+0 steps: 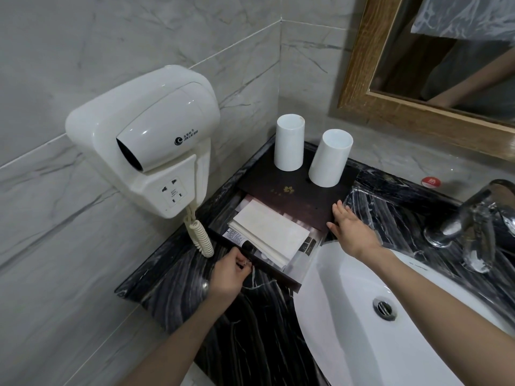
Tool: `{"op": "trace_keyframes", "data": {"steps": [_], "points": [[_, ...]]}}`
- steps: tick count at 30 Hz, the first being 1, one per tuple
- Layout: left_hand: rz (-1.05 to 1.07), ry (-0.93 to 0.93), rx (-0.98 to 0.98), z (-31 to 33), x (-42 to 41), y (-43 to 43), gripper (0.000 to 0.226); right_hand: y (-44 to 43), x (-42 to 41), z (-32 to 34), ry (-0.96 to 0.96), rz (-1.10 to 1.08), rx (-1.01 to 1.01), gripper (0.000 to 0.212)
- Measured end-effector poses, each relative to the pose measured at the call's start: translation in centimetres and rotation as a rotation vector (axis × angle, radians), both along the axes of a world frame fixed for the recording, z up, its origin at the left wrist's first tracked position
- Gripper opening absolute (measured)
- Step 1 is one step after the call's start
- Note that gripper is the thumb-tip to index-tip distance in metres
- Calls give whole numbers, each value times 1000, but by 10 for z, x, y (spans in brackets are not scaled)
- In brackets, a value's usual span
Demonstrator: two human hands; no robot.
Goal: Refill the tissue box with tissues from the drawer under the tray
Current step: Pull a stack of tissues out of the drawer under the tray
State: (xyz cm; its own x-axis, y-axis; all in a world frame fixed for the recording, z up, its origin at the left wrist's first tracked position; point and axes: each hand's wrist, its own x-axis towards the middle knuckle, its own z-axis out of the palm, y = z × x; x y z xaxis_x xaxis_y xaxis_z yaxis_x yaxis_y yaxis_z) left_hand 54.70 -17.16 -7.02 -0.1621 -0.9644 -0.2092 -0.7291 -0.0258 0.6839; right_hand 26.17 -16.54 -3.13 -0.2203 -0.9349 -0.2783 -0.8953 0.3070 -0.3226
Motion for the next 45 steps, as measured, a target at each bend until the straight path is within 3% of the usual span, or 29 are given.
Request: {"op": "trace_keyframes", "data": {"steps": [8, 12, 16, 23, 28, 33, 36, 39, 45], "points": [[-58, -29, 33, 4, 8, -9, 18, 3, 4, 0, -240, -109, -64, 59], [-59, -77, 19, 13, 12, -12, 14, 5, 10, 4, -274, -176, -121, 53], [-28, -127, -62, 28, 15, -19, 28, 10, 23, 13, -272, -201, -281, 43], [14, 19, -130, 53, 4, -34, 11, 11, 50, 30, -352, -162, -384, 31], [29, 51, -77, 57, -7, -47, 5, 11, 69, 33, -417, -173, -298, 28], [34, -22, -29, 57, -11, -70, 33, 10, 78, 23, -617, -399, -106, 37], [0, -94, -6, 56, -14, -84, 40, 9, 81, 15, -773, -560, -67, 30], [-36, -146, 28, 54, -19, -94, 43, 8, 82, 9, -784, -602, -57, 16], [-80, -223, 65, 42, -27, -107, 44, -1, 83, -1, -853, -675, 42, 25]]}}
